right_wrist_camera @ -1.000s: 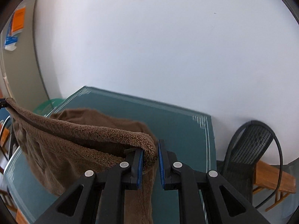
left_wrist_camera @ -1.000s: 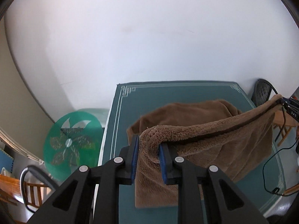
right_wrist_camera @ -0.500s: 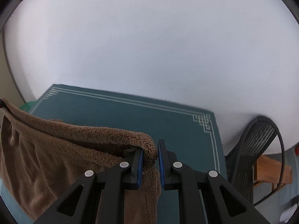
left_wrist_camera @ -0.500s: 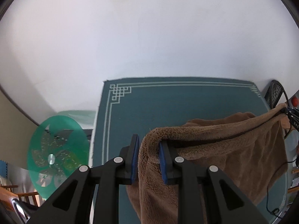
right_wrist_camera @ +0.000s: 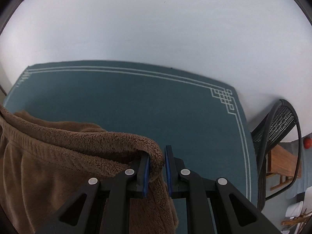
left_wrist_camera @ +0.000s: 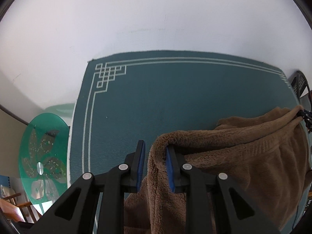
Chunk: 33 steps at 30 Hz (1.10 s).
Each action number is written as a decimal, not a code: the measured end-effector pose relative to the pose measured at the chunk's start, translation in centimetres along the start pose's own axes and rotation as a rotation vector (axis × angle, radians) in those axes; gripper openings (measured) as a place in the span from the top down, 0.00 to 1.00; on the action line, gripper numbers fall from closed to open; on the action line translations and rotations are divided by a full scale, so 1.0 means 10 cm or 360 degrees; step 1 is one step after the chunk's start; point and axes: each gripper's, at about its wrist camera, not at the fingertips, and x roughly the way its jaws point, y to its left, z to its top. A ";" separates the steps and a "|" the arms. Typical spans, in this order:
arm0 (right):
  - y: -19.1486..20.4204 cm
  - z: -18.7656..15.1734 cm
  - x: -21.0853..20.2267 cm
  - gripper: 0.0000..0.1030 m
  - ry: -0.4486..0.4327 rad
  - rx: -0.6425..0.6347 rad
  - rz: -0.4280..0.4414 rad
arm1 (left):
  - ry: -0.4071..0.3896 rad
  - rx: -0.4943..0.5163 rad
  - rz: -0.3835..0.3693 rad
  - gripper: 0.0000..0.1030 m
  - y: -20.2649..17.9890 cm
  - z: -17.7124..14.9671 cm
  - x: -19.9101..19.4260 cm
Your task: Fold clothes
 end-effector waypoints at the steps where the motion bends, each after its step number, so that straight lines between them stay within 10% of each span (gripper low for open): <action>1: 0.01 0.00 0.04 0.86 0.0013 -0.0005 -0.0005 | -0.0002 0.0004 0.0029 0.62 0.00 -0.01 0.03; 7: -0.03 0.04 0.23 0.83 0.0103 0.0007 0.0006 | -0.0013 -0.0041 0.0147 0.21 0.08 -0.01 0.05; 13: -0.25 0.01 0.13 0.28 0.0091 0.0137 0.0010 | 0.0009 -0.0101 0.0030 0.19 0.26 -0.12 -0.08; 21: -0.30 -0.21 -0.35 0.27 -0.0019 0.0188 0.0108 | 0.0055 -0.0283 -0.0171 0.17 0.39 -0.23 -0.26; 33: 0.07 -0.42 -0.52 0.27 -0.0050 0.0049 0.0173 | 0.0115 -0.0311 -0.0116 0.17 0.32 -0.36 -0.43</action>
